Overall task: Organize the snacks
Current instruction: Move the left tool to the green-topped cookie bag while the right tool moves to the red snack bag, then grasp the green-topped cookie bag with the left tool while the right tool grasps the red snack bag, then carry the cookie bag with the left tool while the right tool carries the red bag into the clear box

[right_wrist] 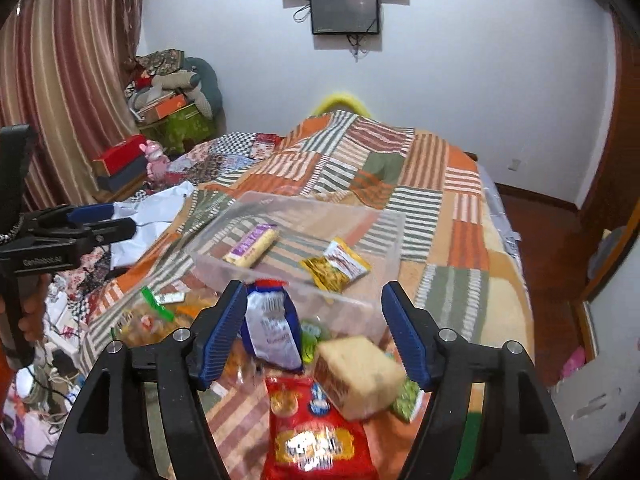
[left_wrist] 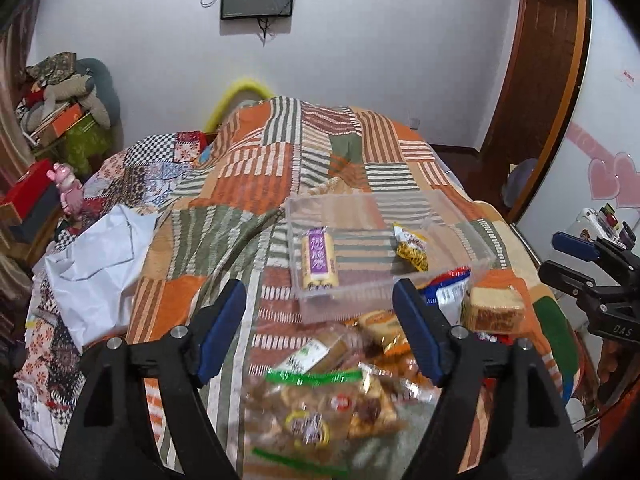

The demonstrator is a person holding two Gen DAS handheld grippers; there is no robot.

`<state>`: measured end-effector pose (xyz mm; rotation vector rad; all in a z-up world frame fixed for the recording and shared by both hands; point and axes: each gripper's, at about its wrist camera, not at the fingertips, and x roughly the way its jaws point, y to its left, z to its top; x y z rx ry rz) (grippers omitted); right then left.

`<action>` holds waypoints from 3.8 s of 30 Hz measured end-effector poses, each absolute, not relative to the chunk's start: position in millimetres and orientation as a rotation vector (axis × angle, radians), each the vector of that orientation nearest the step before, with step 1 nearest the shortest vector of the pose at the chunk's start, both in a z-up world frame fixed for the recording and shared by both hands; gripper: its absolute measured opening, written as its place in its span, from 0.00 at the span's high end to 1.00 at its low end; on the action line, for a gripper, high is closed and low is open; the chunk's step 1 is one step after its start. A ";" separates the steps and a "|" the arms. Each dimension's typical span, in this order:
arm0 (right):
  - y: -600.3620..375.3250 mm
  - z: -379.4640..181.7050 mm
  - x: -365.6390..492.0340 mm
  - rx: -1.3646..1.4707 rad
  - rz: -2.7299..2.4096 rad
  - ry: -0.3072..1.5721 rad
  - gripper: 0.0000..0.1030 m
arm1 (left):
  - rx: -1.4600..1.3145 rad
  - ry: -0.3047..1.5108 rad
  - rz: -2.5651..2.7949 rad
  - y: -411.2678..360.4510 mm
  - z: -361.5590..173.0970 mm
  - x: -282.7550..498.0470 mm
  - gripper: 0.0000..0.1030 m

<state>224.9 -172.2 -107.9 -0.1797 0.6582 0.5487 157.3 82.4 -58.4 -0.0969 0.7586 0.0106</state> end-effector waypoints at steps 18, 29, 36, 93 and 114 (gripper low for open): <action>-197.8 -163.0 194.1 -0.138 0.502 0.793 0.23 | -0.177 0.895 0.043 89.8 -131.9 104.9 0.19; -190.5 -198.4 201.0 -0.146 0.507 0.906 0.22 | -0.213 0.970 0.042 95.8 -167.8 112.7 0.19; -183.4 -213.7 206.7 -0.162 0.491 0.948 0.17 | -0.274 0.987 0.015 96.5 -181.1 116.2 0.18; -183.0 -96.0 219.6 -0.006 0.548 0.575 0.38 | -0.221 0.654 -0.075 74.7 -65.5 143.8 0.53; -169.2 -98.6 284.7 -0.025 0.521 0.593 0.38 | -0.217 0.679 -0.119 76.8 -63.3 234.2 0.53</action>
